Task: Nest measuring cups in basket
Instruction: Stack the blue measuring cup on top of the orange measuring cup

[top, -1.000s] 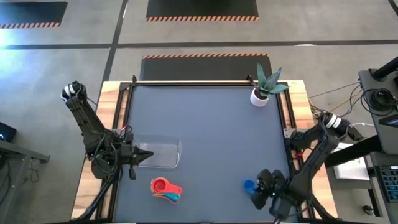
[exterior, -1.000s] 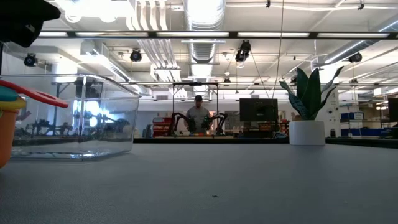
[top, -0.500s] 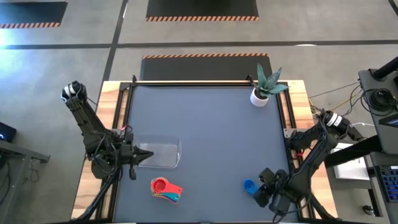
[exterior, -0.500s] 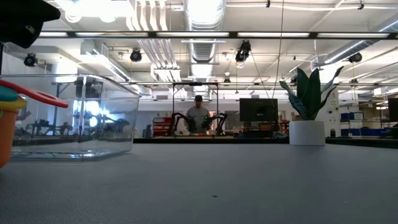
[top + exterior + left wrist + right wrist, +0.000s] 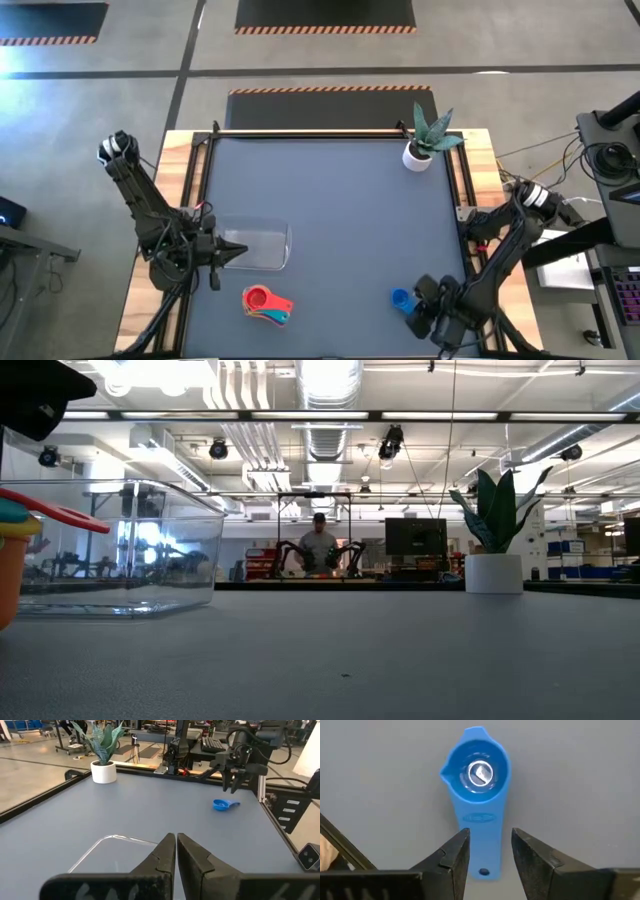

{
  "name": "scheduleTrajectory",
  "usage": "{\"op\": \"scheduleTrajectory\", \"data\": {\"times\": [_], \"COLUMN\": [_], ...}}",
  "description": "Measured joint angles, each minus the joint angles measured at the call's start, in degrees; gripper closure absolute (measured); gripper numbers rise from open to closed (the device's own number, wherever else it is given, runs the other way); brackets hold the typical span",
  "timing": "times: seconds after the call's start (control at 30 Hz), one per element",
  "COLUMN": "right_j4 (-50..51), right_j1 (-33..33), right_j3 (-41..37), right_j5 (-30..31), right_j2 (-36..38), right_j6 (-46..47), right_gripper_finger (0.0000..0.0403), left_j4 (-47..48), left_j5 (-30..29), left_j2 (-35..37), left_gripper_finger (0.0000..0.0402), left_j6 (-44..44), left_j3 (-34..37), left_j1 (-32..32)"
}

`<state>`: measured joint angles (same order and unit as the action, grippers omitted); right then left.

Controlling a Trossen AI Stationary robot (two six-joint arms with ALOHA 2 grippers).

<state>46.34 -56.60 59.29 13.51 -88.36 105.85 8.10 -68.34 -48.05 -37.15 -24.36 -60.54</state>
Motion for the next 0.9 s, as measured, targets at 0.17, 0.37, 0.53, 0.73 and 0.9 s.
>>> {"op": "scheduleTrajectory", "data": {"times": [0.17, 0.37, 0.53, 0.73, 0.9], "right_j4": [0.20, -0.49, -0.14, 2.23, 2.96], "right_j1": [0.00, 0.00, 0.38, 1.59, 2.45], "right_j3": [2.15, 4.01, 6.32, 7.08, 7.08], "right_j5": [0.01, -0.15, -0.06, -1.70, -2.11], "right_j2": [-1.90, -4.44, -7.43, -9.28, -8.03], "right_j6": [-0.71, -13.81, -19.56, -17.07, -15.10], "right_gripper_finger": [0.0272, 0.0273, 0.0273, 0.0262, 0.0221], "left_j4": [0.00, -1.99, -2.09, -2.09, -2.08], "left_j5": [-0.02, -0.15, -0.15, -0.13, -0.13], "left_j2": [-0.04, 0.02, 0.00, -0.02, -0.02], "left_gripper_finger": [0.0402, 0.0402, 0.0402, 0.0402, 0.0402], "left_j6": [-1.09, -0.12, 0.57, 0.72, 0.70], "left_j3": [0.00, -0.36, -0.35, -0.36, -0.36], "left_j1": [0.01, 0.01, -0.01, 0.01, -0.01]}}
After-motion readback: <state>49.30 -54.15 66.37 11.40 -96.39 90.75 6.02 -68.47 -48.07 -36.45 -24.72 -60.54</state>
